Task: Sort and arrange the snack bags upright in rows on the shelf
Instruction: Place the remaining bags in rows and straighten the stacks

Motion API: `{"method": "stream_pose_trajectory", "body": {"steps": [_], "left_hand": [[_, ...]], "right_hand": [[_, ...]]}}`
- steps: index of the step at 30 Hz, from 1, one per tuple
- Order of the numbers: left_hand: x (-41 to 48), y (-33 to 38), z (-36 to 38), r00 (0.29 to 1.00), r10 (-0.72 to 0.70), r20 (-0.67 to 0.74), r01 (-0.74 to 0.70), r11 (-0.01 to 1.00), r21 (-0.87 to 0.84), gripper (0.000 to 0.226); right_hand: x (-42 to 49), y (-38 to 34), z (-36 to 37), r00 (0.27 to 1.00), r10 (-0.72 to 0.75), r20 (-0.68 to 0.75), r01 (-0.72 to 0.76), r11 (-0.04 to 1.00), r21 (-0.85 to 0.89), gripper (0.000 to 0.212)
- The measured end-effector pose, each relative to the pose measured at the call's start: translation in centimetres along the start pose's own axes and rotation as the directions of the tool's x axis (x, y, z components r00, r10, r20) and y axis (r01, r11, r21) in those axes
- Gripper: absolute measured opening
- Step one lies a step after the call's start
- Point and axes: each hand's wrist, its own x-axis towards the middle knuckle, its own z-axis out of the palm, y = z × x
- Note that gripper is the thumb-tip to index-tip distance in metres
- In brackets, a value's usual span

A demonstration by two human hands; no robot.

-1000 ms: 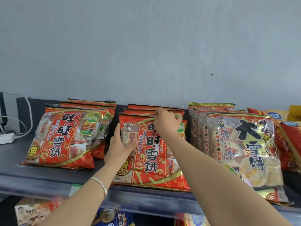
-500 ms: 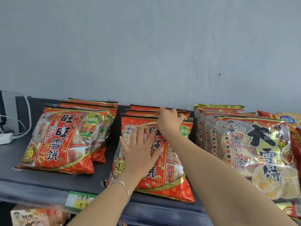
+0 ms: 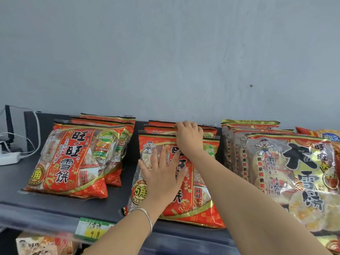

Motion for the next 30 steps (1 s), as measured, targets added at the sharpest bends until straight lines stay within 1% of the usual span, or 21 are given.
{"method": "stream_pose_trajectory", "body": {"steps": [2,7,11,15,19,22,26,28,30], "left_hand": [[0.3,-0.7,-0.7,1.0,-0.001,-0.017,0.001,0.999,-0.034,0.07],[2.0,-4.3,-3.0,0.995,-0.021,-0.093,0.014,0.997,-0.079,0.049],[4.0,-8.6,-4.7,0.991,-0.013,-0.132,0.007,0.999,-0.048,0.049],[6.1,-13.7,-6.2,0.986,-0.059,-0.156,0.051,0.997,-0.053,0.048],[8.0,-19.1,-6.8,0.987,-0.082,-0.136,0.071,0.994,-0.081,0.047],[9.6,-23.3,-7.0,0.988,-0.068,-0.14,0.052,0.992,-0.116,0.045],[12.6,-28.5,-7.0,0.987,-0.051,-0.152,0.03,0.99,-0.136,0.04],[14.3,-30.6,-6.9,0.993,-0.031,-0.113,0.015,0.989,-0.144,0.04],[16.2,-32.4,-6.5,0.999,-0.015,-0.04,0.009,0.989,-0.15,0.04]], "right_hand": [[-0.5,-0.4,-0.4,0.999,-0.047,-0.005,0.047,0.999,0.027,0.035],[-0.6,-2.3,-1.3,0.992,-0.13,0.007,0.129,0.989,0.073,0.032],[0.0,-5.2,-1.4,0.98,-0.201,0.003,0.199,0.973,0.118,0.032],[1.4,-9.1,-0.4,0.965,-0.252,0.068,0.238,0.956,0.169,0.032],[3.3,-13.4,1.5,0.951,-0.286,0.119,0.261,0.947,0.187,0.034],[5.4,-16.7,3.0,0.952,-0.272,0.138,0.245,0.952,0.183,0.033],[8.5,-20.3,5.2,0.967,-0.196,0.164,0.174,0.975,0.138,0.032],[9.9,-21.3,6.3,0.972,-0.14,0.187,0.123,0.987,0.1,0.034],[11.4,-21.9,7.2,0.975,-0.069,0.212,0.055,0.996,0.07,0.038]]}}
